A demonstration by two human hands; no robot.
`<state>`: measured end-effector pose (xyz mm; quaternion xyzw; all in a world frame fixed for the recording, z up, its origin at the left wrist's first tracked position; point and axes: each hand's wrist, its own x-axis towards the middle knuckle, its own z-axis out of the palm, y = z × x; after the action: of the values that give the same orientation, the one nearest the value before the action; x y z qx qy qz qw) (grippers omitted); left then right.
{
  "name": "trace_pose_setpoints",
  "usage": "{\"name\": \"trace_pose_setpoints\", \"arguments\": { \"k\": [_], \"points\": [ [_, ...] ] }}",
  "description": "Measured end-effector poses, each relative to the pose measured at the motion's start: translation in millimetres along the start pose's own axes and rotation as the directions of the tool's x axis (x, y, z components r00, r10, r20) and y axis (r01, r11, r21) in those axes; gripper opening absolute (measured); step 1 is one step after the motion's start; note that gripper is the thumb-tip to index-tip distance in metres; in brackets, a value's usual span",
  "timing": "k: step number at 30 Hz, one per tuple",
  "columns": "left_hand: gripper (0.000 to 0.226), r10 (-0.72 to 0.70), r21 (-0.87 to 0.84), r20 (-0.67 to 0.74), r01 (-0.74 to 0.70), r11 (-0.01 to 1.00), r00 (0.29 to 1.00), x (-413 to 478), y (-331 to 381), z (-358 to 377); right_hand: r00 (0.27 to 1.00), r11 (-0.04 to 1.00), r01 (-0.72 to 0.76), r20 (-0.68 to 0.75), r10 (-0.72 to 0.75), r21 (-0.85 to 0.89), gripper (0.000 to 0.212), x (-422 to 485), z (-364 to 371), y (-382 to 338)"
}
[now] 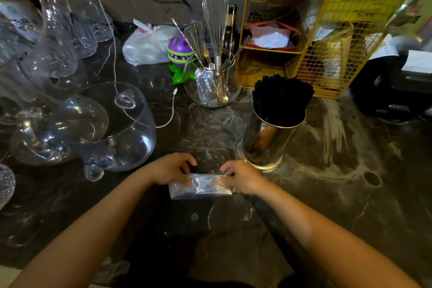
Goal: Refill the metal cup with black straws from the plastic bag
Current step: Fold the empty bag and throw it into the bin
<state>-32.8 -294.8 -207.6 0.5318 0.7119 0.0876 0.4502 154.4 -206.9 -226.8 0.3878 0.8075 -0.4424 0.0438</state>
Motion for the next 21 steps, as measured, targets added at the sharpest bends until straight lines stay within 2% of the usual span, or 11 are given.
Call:
{"name": "trace_pose_setpoints", "arguments": {
  "k": [6, 10, 12, 16, 21],
  "points": [
    [0.044, 0.019, 0.128, 0.162, -0.04, 0.991, 0.987, -1.7, 13.7, 1.3, 0.999, 0.998, 0.032, -0.012, -0.033, -0.058, 0.03, -14.4, 5.4, -4.4],
    [0.013, 0.102, 0.138, 0.19, -0.129, 0.982, 0.976, -6.8, 13.4, 3.1, 0.991, 0.994, 0.104, -0.085, -0.106, -0.025, 0.018, -27.8, 13.3, -7.0],
    [0.007, 0.133, 0.152, 0.182, -0.162, 0.975, 0.974, -8.5, 12.0, 4.1, 0.99, 0.995, 0.099, -0.107, -0.096, 0.023, 0.016, -34.6, 16.8, -7.6],
    [0.009, 0.211, 0.16, 0.189, -0.242, 0.957, 0.959, -8.8, 13.0, 4.4, 0.983, 0.987, 0.11, -0.157, -0.091, 0.12, 0.015, -49.0, 21.8, -6.7],
    [0.014, 0.32, 0.159, 0.245, -0.364, 0.918, 0.915, -5.5, 30.9, 11.5, 0.949, 0.973, 0.107, -0.313, -0.038, 0.206, 0.016, -76.6, 22.0, -0.4]
  ]
}}
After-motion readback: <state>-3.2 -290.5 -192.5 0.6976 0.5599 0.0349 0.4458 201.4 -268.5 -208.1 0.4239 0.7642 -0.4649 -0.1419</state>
